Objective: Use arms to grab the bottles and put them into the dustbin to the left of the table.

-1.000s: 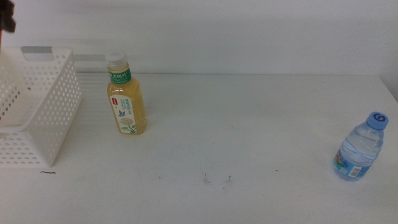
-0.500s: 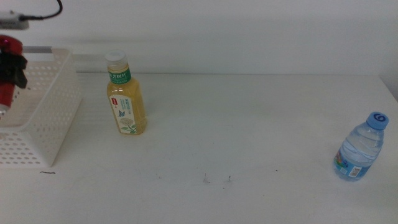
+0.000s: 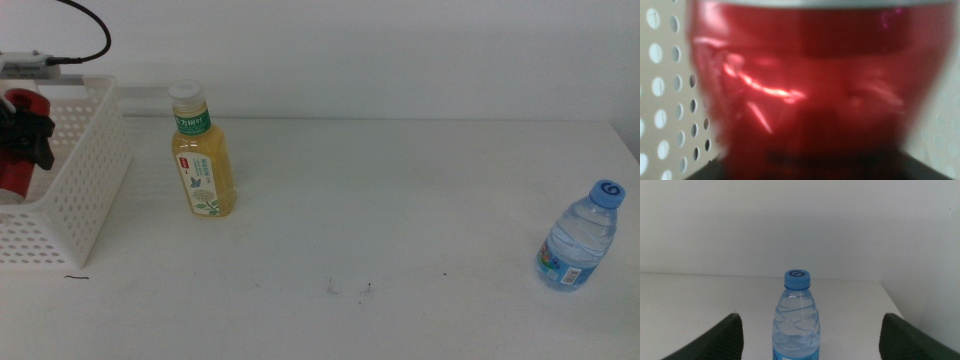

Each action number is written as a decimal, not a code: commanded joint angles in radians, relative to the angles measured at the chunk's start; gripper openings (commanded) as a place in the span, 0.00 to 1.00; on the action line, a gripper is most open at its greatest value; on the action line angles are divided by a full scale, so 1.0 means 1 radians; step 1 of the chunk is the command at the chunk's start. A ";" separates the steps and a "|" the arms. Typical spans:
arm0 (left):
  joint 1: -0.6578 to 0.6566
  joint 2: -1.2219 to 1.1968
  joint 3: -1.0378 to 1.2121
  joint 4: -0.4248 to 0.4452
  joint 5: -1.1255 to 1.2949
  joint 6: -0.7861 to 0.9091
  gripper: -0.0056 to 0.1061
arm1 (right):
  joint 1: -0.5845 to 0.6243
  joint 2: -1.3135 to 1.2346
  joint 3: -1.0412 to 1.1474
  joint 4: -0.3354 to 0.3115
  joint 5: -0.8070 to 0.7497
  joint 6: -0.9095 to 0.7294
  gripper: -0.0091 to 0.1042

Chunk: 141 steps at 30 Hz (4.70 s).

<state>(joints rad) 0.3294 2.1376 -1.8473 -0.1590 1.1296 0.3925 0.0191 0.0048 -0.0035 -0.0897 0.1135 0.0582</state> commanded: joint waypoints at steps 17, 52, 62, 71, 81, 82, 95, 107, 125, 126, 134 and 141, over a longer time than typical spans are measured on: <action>-0.011 -0.148 -0.036 -0.112 0.091 -0.083 0.89 | 0.002 -0.005 0.004 -0.010 -0.004 -0.002 0.90; -0.750 -1.016 1.742 -0.085 -2.003 -0.310 0.89 | 0.002 -0.005 0.004 -0.010 -0.004 -0.002 0.90; -0.750 -0.894 1.754 -0.082 -2.080 -0.273 0.89 | 0.002 -0.005 0.004 -0.010 -0.004 -0.002 0.90; -0.750 -0.703 1.754 -0.121 -2.257 -0.300 0.89 | 0.002 -0.005 0.004 -0.010 -0.004 -0.002 0.90; -0.749 -0.446 1.641 -0.112 -2.351 -0.378 0.89 | 0.002 -0.005 0.004 -0.010 -0.004 -0.002 0.90; -0.749 -0.427 1.623 -0.112 -2.351 -0.378 0.89 | 0.002 -0.005 0.004 -0.010 -0.004 -0.002 0.90; -0.628 -0.319 1.441 0.050 -2.294 -0.405 0.89 | 0.002 -0.005 0.004 -0.010 -0.004 -0.002 0.90; -0.598 -0.281 1.290 0.098 -2.161 -0.402 0.89 | 0.002 -0.005 0.004 -0.010 -0.004 -0.002 0.90; -0.589 -0.170 1.225 0.061 -2.210 -0.420 0.89 | 0.002 -0.005 0.004 -0.010 -0.004 -0.002 0.90; -0.589 -0.163 1.216 0.059 -2.210 -0.423 0.89 | 0.002 -0.005 0.004 -0.010 -0.004 -0.002 0.90; -0.587 -0.115 1.145 0.057 -2.179 -0.423 0.89 | 0.002 -0.005 0.004 -0.010 -0.004 -0.002 0.90; -0.571 -0.066 1.067 0.073 -2.155 -0.420 0.89 | 0.002 -0.005 0.004 -0.010 -0.004 -0.002 0.90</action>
<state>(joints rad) -0.2530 2.0617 -0.7639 -0.0857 -1.0273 -0.0228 0.0191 0.0048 -0.0035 -0.0897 0.1135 0.0582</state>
